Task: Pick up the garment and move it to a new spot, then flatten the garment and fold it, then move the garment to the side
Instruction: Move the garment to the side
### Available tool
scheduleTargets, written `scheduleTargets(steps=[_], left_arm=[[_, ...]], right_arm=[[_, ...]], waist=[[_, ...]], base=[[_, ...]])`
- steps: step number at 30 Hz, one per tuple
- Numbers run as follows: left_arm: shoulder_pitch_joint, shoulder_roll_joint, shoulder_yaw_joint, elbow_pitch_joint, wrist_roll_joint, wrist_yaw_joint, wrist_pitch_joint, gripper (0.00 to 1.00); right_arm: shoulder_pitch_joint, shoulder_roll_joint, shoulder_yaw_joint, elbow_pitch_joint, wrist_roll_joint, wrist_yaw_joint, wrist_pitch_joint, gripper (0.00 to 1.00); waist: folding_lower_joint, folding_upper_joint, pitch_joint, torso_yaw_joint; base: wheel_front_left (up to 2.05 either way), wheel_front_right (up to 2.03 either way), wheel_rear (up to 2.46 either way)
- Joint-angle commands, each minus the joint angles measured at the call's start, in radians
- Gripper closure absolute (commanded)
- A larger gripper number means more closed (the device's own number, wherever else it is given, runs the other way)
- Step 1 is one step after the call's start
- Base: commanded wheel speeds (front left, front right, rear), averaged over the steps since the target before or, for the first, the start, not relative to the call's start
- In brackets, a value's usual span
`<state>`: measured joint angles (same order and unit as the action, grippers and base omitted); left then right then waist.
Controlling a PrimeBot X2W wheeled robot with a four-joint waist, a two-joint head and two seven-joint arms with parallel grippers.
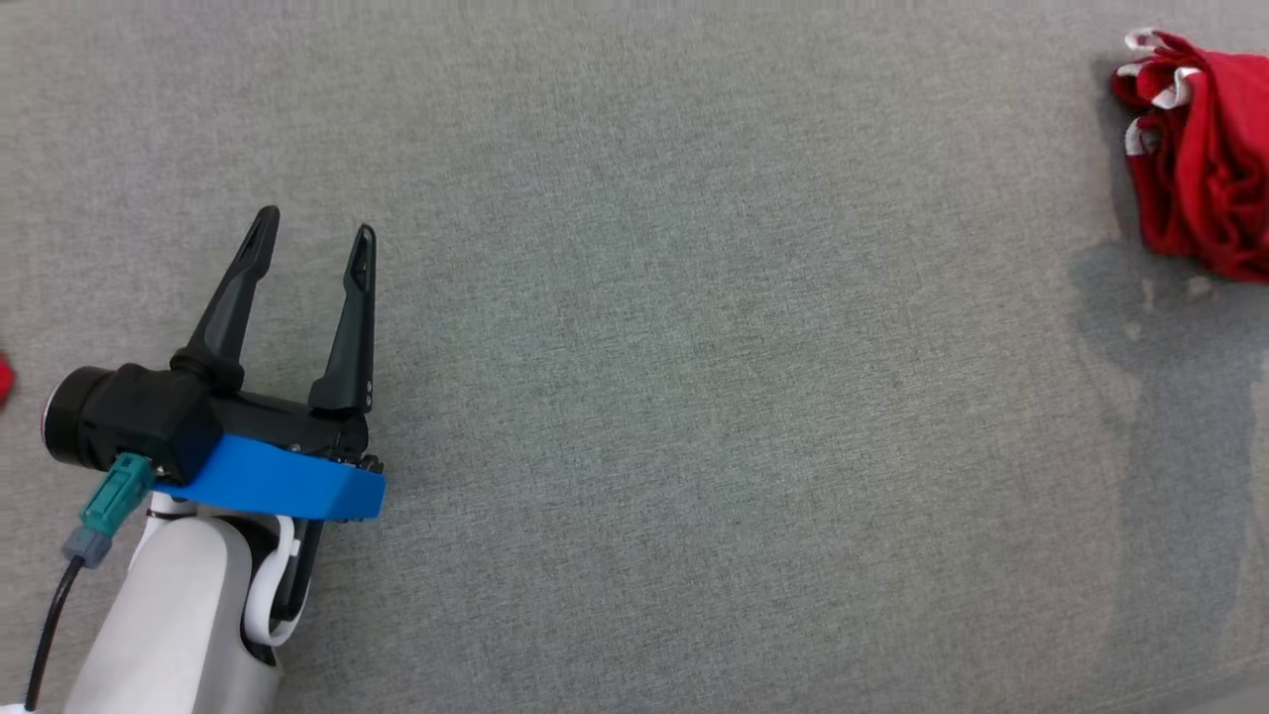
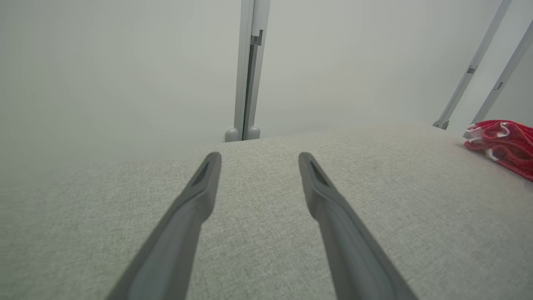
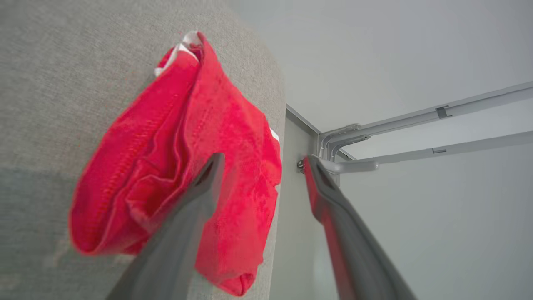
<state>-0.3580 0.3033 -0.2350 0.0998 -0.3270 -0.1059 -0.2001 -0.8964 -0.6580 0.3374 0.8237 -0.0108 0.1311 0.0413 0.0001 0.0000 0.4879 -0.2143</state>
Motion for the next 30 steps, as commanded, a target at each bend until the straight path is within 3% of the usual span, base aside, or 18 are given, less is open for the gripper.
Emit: scheduleTargets(steps=[1, 7, 13, 20, 30], left_arm=[[0.009, -0.002, 0.003, 0.006, -0.007, 0.002, -0.008, 0.0], [0.044, -0.032, -0.007, 0.054, -0.026, 0.006, -0.032, 0.0], [0.093, -0.071, -0.011, 0.129, -0.048, 0.006, -0.053, 0.0], [0.149, -0.092, 0.01, 0.189, -0.049, 0.011, -0.064, 0.0], [0.224, -0.122, 0.059, 0.193, -0.019, 0.005, -0.066, 0.0]], right_arm=[[0.018, 0.013, -0.033, -0.004, 0.0, -0.001, -0.013, 0.0], [0.115, 0.101, -0.156, -0.059, 0.027, -0.001, -0.08, 0.0], [0.281, 0.251, -0.291, -0.2, 0.121, 0.0, -0.141, 0.0], [0.542, 0.353, -0.316, -0.492, 0.238, 0.0, -0.136, 0.0], [0.785, 0.484, -0.391, -0.756, 0.211, 0.0, -0.068, 0.0]], waist=[[-0.0001, 0.0, -0.027, 0.005], [-0.0001, 0.0, -0.12, 0.024], [-0.0001, 0.0, -0.229, 0.064], [-0.0001, 0.0, -0.318, 0.115], [-0.0001, 0.0, -0.39, 0.153]], base=[[0.0, 0.0, 0.0], [0.0, 0.0, 0.0], [0.0, 0.0, 0.0], [0.0, 0.0, 0.0], [0.0, 0.0, 0.0]])
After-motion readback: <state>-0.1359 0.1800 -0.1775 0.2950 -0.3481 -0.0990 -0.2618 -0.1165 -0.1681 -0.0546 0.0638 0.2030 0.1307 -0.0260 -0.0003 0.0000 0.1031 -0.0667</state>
